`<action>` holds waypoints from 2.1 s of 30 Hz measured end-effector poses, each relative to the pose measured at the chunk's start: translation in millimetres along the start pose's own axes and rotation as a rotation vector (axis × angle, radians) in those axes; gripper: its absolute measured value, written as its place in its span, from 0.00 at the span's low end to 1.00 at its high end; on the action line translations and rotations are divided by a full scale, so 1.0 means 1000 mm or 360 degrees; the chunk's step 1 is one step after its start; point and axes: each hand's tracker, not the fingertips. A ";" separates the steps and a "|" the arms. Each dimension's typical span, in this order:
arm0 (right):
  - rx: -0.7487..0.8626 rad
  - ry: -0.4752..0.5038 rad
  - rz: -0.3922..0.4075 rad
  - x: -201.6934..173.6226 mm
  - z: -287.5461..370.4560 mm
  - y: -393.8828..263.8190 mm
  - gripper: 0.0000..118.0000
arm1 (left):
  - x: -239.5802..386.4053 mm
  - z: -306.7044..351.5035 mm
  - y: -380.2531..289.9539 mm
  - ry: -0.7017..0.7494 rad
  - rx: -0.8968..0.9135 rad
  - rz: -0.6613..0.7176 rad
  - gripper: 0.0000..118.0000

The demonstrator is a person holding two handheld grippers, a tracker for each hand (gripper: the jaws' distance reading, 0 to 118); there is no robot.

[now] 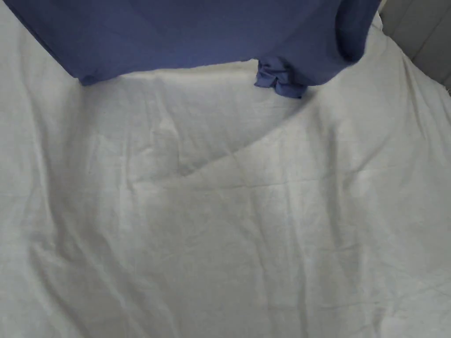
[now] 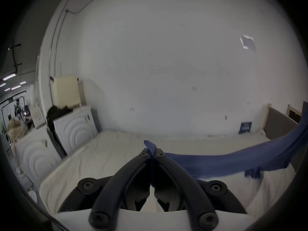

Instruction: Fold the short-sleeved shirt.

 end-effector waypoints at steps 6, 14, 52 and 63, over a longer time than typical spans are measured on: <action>-0.0367 -0.0007 0.0001 0.043 -0.002 -0.152 0.09 | -0.009 0.041 -0.138 -0.0087 -0.0266 -0.0043 0.02; -0.0754 -0.0033 -0.0142 0.091 0.035 -0.342 0.09 | -0.026 0.114 -0.301 -0.0094 -0.0691 0.0039 0.02; 0.0223 0.0178 0.0157 0.093 0.281 -0.354 0.98 | -0.052 0.321 -0.302 -0.0181 0.0194 -0.0093 0.82; 0.0175 0.0250 0.0061 0.079 0.270 -0.363 0.01 | -0.055 0.325 -0.300 -0.0243 0.0065 0.0006 0.00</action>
